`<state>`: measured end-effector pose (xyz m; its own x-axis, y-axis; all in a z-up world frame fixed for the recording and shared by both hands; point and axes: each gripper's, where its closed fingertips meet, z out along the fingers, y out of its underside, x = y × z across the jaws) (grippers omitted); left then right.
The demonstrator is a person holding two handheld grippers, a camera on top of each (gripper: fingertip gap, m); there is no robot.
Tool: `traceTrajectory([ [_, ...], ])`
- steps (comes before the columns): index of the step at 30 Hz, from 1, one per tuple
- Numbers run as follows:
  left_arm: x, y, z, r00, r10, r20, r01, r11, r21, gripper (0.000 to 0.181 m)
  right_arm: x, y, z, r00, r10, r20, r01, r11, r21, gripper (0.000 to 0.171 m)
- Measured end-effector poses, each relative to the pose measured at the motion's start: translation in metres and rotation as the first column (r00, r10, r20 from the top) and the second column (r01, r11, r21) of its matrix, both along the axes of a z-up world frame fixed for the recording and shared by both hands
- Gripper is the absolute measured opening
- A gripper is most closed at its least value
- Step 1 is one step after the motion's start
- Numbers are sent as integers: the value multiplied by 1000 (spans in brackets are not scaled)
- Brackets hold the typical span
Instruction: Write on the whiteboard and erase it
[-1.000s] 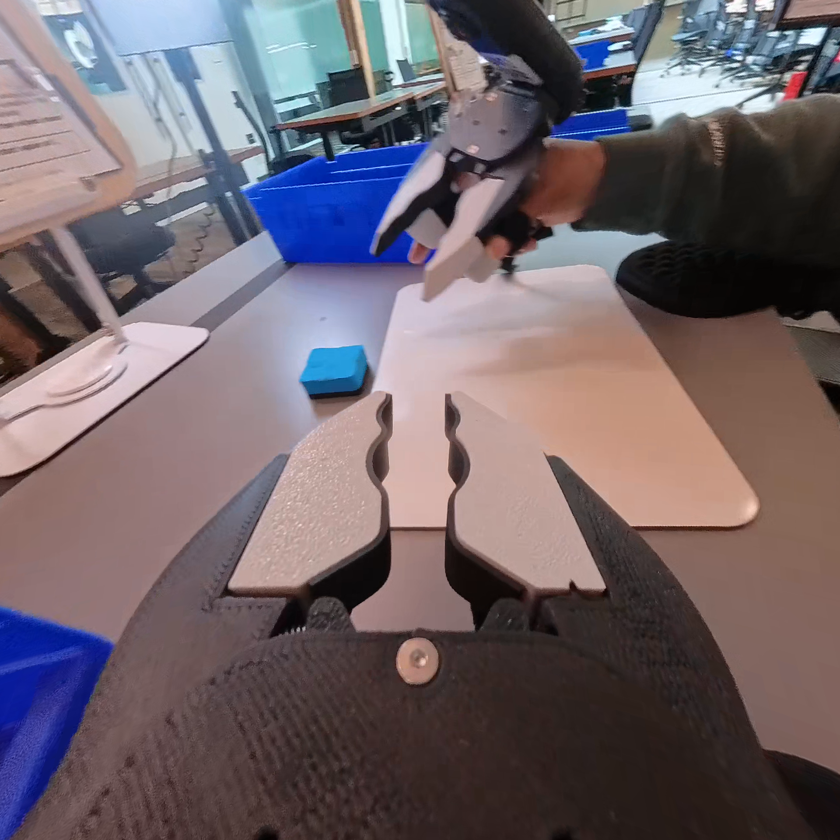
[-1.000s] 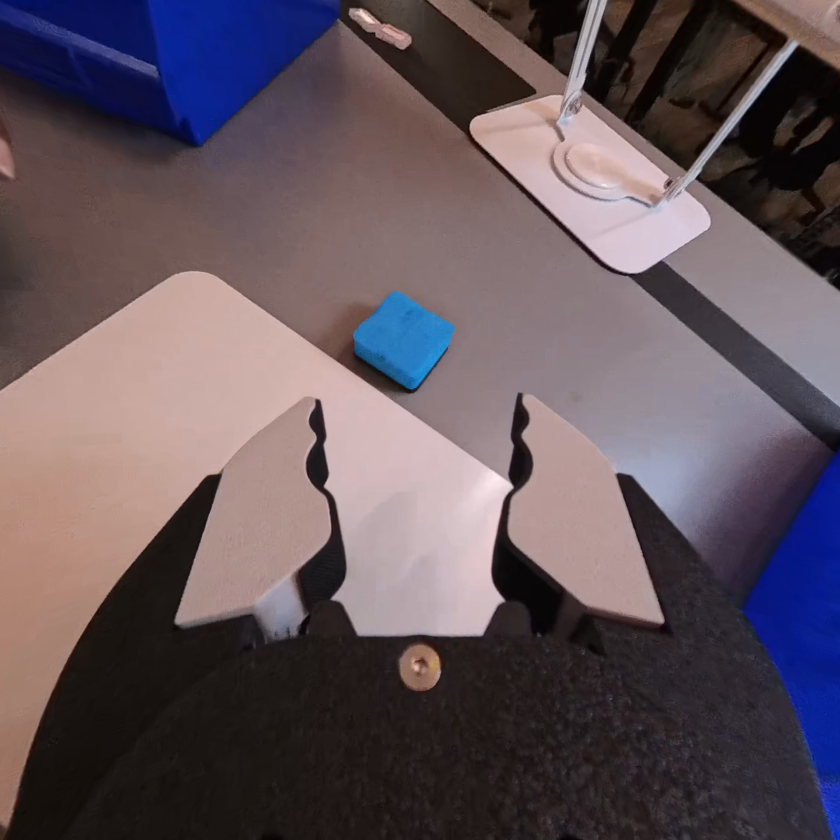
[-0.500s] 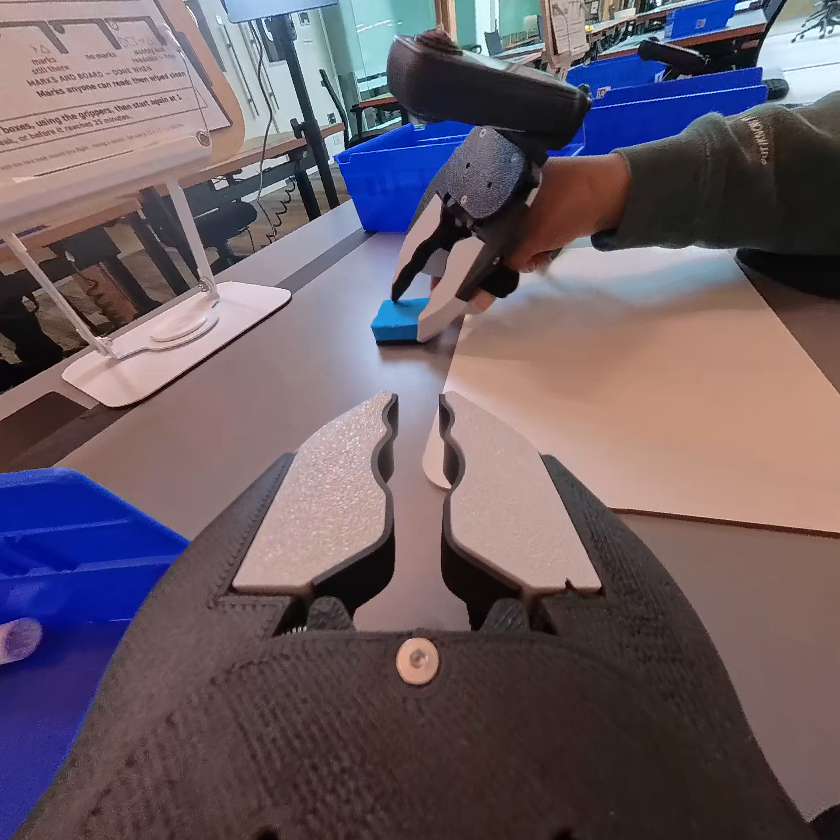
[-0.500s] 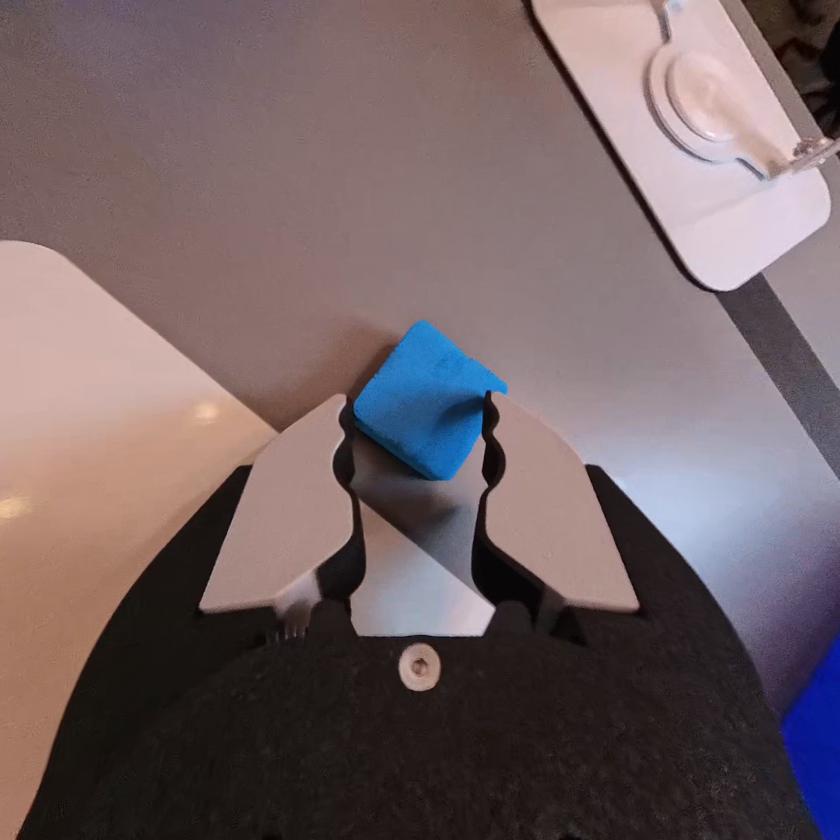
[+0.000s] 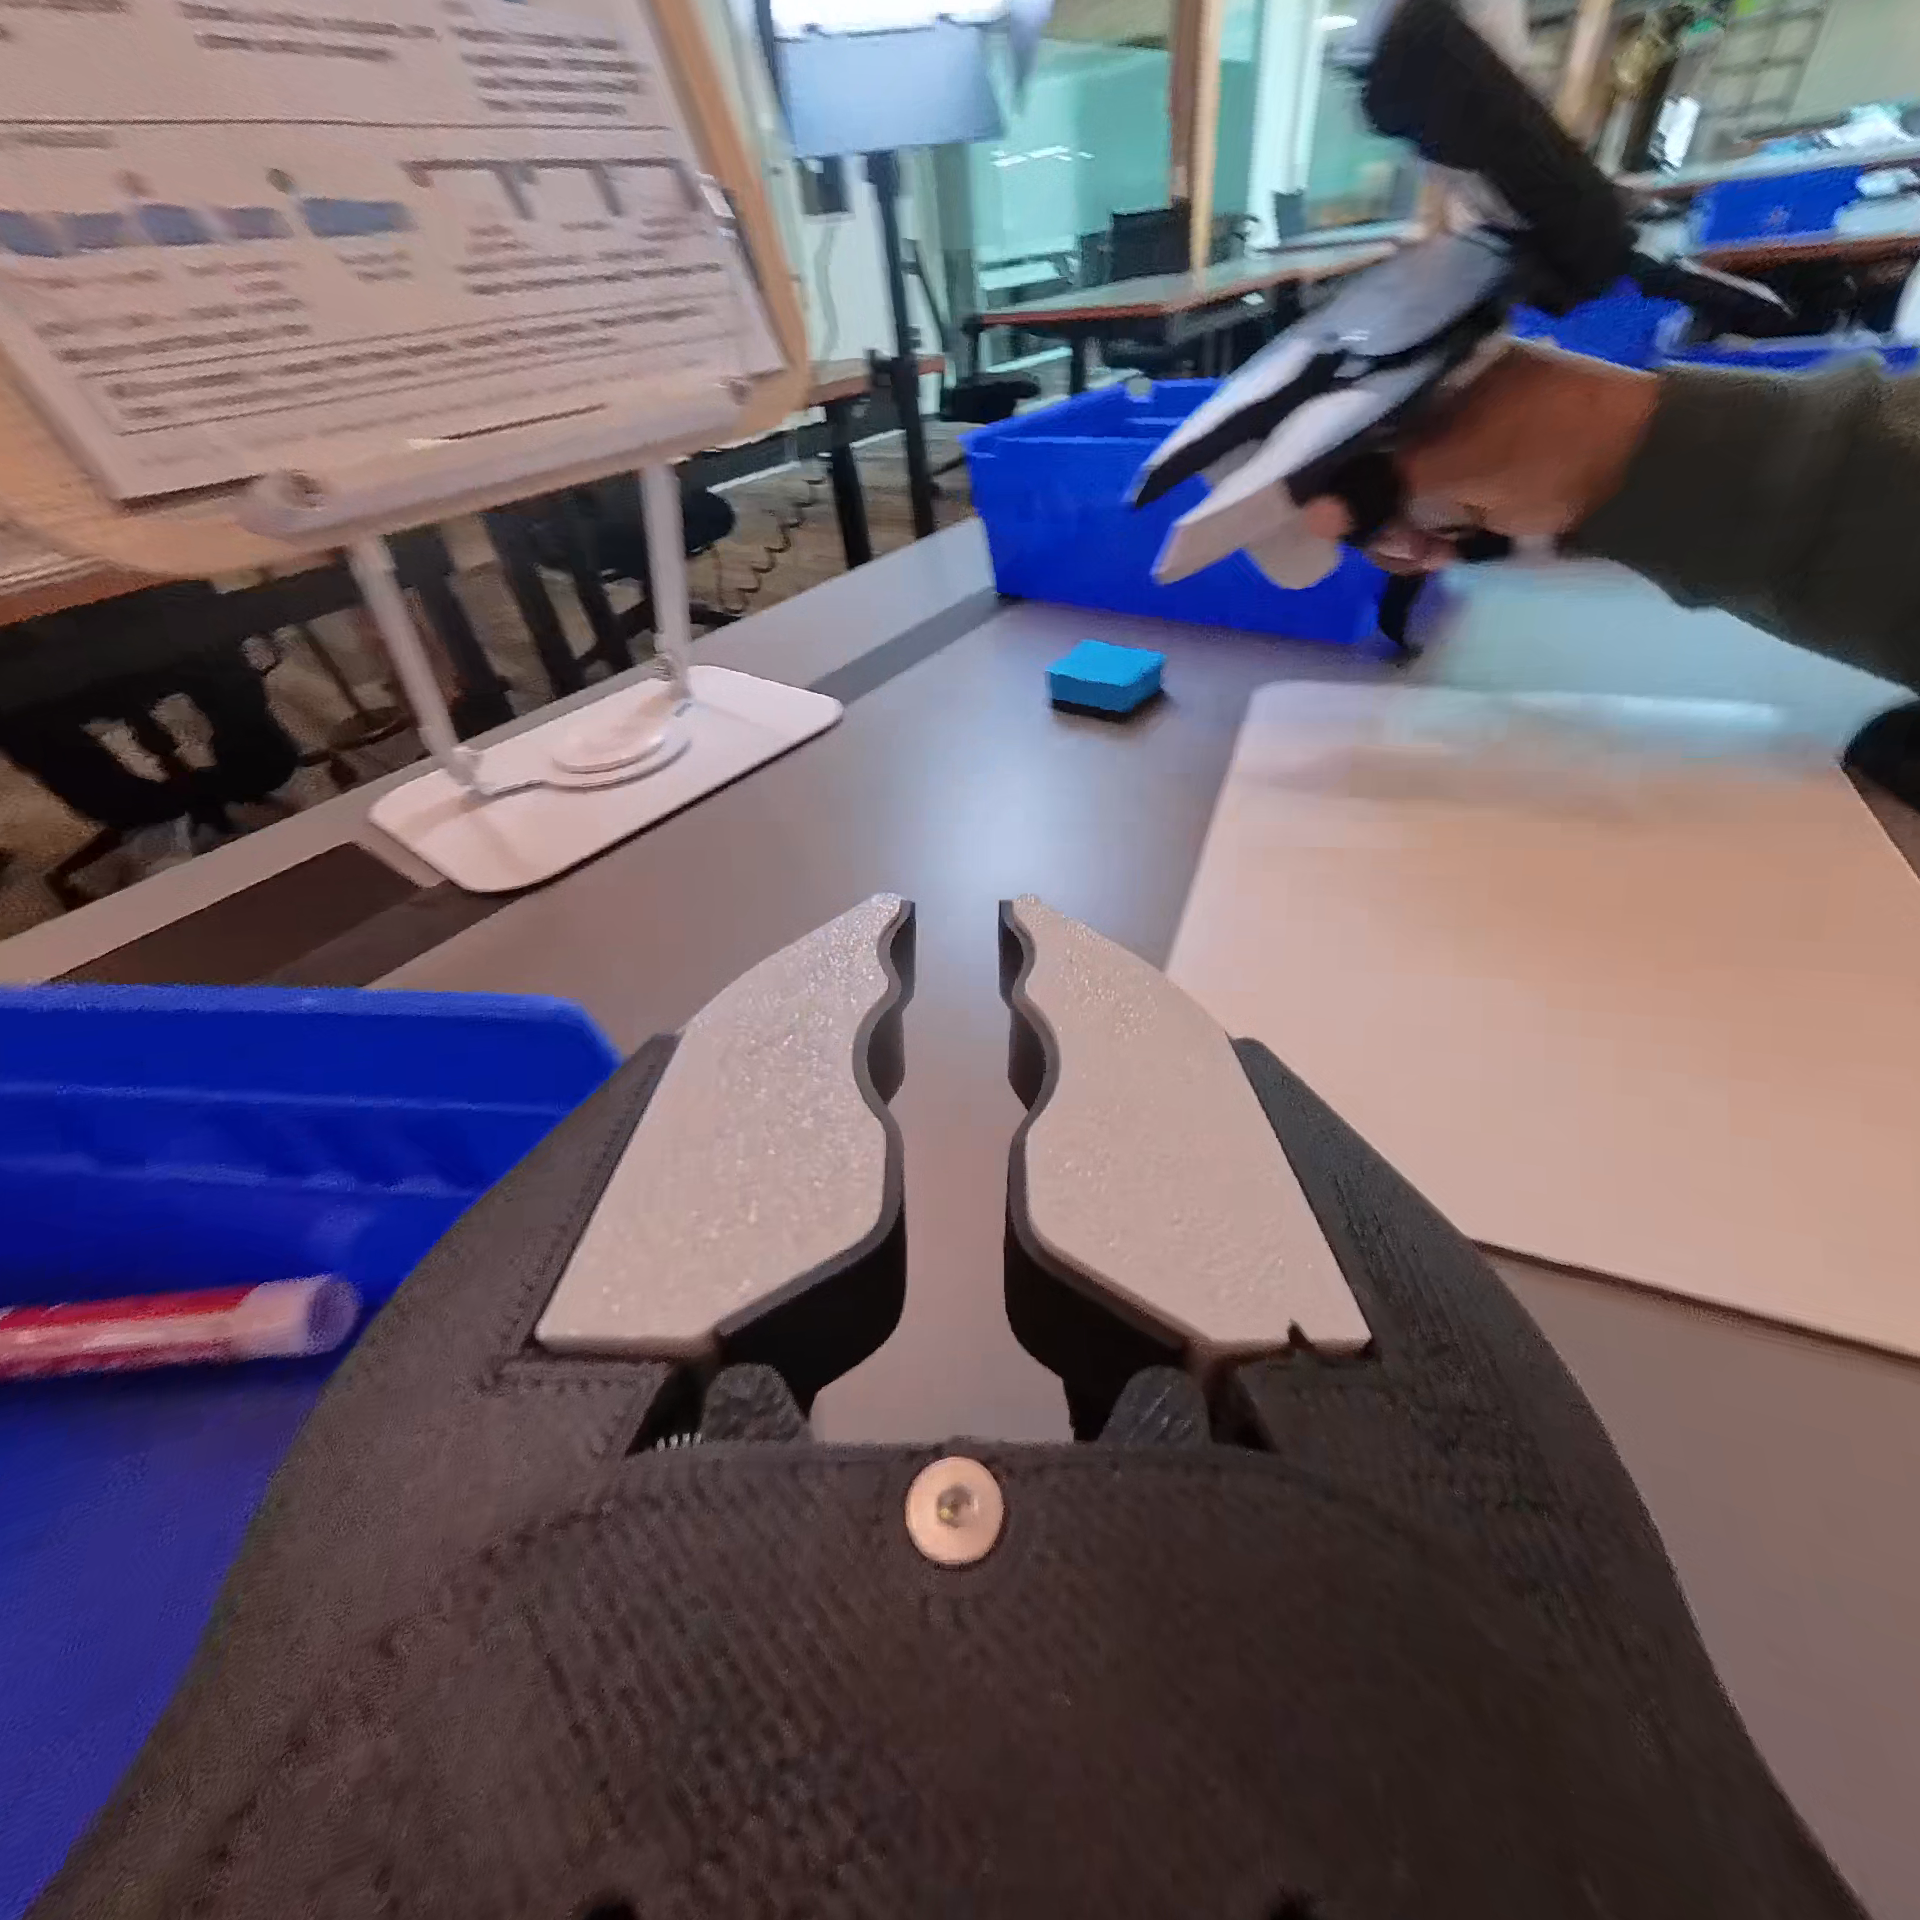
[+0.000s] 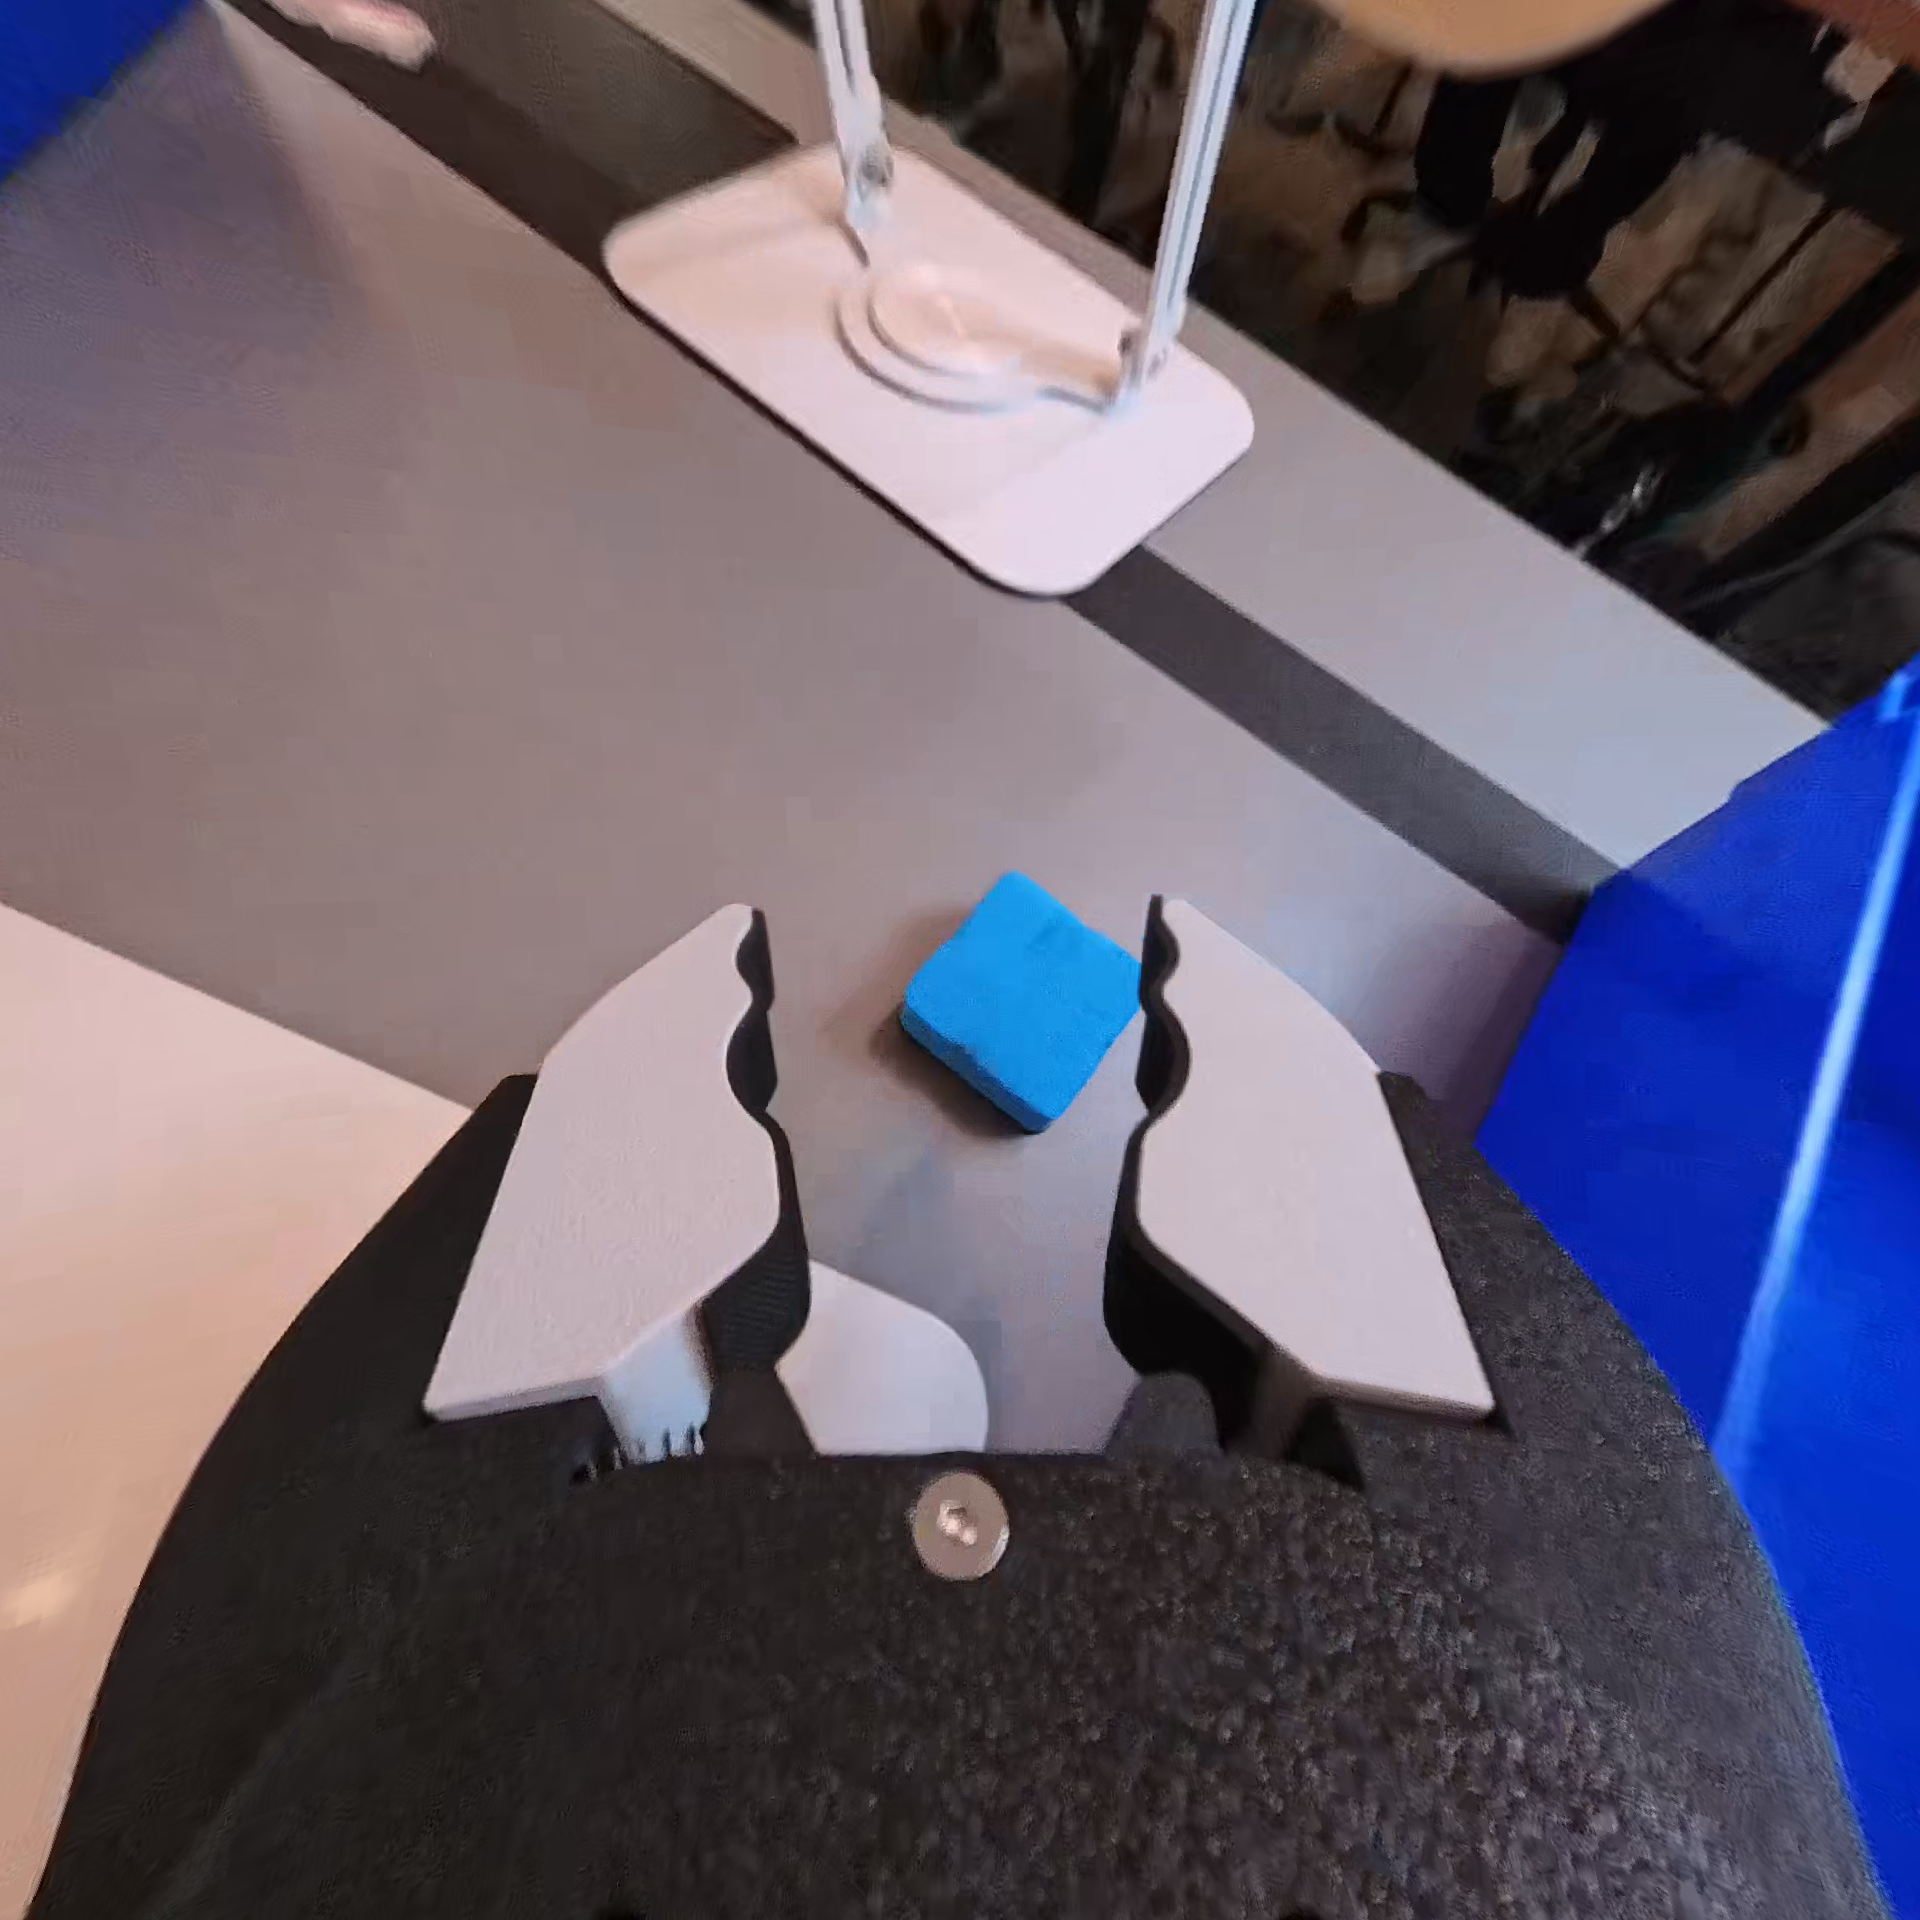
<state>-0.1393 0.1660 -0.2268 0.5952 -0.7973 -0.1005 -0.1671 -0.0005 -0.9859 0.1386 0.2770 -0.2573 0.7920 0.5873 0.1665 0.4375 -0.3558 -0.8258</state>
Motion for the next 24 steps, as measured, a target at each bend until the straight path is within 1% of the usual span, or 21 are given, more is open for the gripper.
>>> traceTrajectory([
  [2, -27, 21, 13, 993, 111, 40, -110, 993, -39, 12, -12, -20, 29, 991, 71, -111, -65, 996, 58, 67],
  [4, -53, 42, 16, 976, 214, 36, -209, 972, -103, 13, -23, -47, 44, 966, 147, -212, -130, 987, 90, 66],
  [7, -84, 73, 12, 938, 346, 3, -338, 919, -203, 16, -31, -84, 39, 937, 204, -284, -182, 978, 101, 66],
  [10, -109, 106, -4, 893, 434, -118, -448, 844, -294, 25, -33, -106, 22, 925, 228, -305, -208, 973, 96, 65],
  [12, -130, 129, -24, 846, 485, -221, -533, 766, -360, 31, -33, -110, 13, 918, 234, -320, -218, 972, 88, 64],
  [14, -148, 146, -47, 810, 507, -293, -586, 684, -435, 33, -33, -111, 11, 912, 239, -333, -229, 971, 69, 63],
  [15, -154, 154, -56, 801, 517, -303, -597, 648, -472, 34, -33, -111, 13, 908, 242, -342, -228, 970, 79, 63],
  [17, -152, 164, -65, 817, 508, -275, -565, 605, -561, 39, -33, -112, 17, 904, 252, -345, -230, 968, 106, 60],
  [18, -148, 168, -66, 825, 501, -264, -549, 594, -588, 36, -33, -112, 18, 906, 256, -337, -230, 966, 115, 59],
  [19, -150, 173, -67, 811, 508, -291, -573, 588, -571, 38, -34, -112, 17, 909, 258, -327, -231, 965, 122, 59],
  [21, -156, 178, -78, 780, 488, -391, -623, 551, -555, 40, -35, -113, 14, 915, 263, -305, -234, 964, 129, 58],
  [24, -158, 172, -105, 753, 394, -527, -657, 502, -563, 45, -39, -115, 9, 922, 273, -276, -246, 960, 132, 57],
])
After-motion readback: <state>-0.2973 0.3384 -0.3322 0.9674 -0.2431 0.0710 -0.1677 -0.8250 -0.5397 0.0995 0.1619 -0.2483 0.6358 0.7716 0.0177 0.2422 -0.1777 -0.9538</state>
